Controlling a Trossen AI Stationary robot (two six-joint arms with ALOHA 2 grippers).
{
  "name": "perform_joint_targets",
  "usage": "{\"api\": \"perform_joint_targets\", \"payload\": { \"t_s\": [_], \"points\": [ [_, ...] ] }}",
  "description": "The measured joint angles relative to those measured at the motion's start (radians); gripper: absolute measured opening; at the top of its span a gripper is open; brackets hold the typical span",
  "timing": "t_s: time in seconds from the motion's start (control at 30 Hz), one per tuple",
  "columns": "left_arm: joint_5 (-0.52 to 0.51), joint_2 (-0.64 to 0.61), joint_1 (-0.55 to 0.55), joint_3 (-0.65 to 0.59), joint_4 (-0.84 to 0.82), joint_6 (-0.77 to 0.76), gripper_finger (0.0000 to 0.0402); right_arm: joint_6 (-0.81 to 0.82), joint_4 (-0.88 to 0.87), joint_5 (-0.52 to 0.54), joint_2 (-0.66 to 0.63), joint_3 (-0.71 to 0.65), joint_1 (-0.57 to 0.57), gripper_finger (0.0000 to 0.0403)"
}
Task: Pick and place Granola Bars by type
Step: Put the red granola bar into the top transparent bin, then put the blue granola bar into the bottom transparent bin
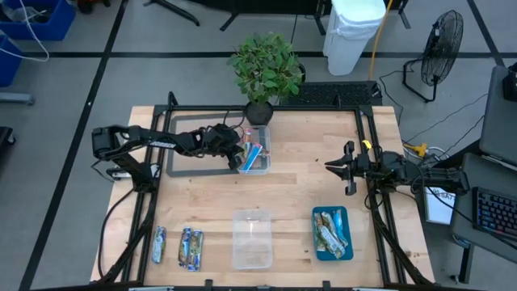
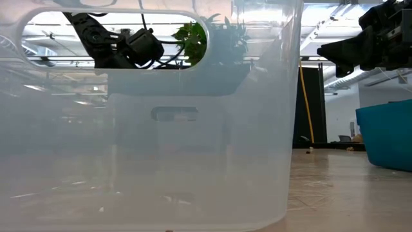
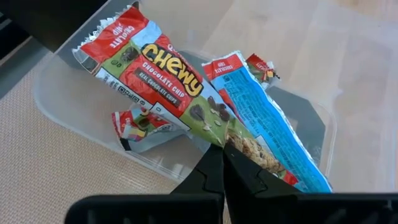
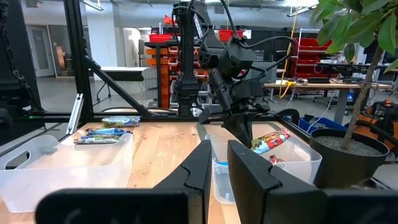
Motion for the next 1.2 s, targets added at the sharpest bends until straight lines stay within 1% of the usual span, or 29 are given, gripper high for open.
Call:
{"api": "perform_joint_targets", "payload": {
  "t_s": [0.2,0.43,0.7,0.93,1.03,1.1,1.2],
  "points": [
    [0.000,0.000,0.000,0.000,0.000,-0.003,0.0011,0.000,0.000,0.000,0.000,0.000,0.000,0.0043],
    [0.000,0.000,0.000,0.000,0.002,-0.009,0.0005,0.000,0.000,0.000,0.000,0.000,0.000,0.0045],
    [0.000,0.000,0.000,0.000,0.004,-0.029,0.0040,0.000,0.000,0.000,0.000,0.000,0.000,0.0045],
    [0.003,-0.001,-0.001,0.000,0.021,-0.038,0.0033,0.000,0.000,0.000,0.000,0.000,0.000,0.0044],
    [0.059,-0.016,-0.002,0.000,0.053,-0.055,0.0030,0.000,0.000,0.000,0.000,0.000,0.000,0.0045],
    [0.140,-0.039,-0.002,0.000,0.083,-0.054,0.0031,0.000,0.000,0.000,0.000,0.000,0.000,0.0045],
    [0.263,-0.091,-0.004,0.000,0.082,-0.051,0.0032,0.000,0.000,0.000,0.000,0.000,0.000,0.0043]
  ]
}}
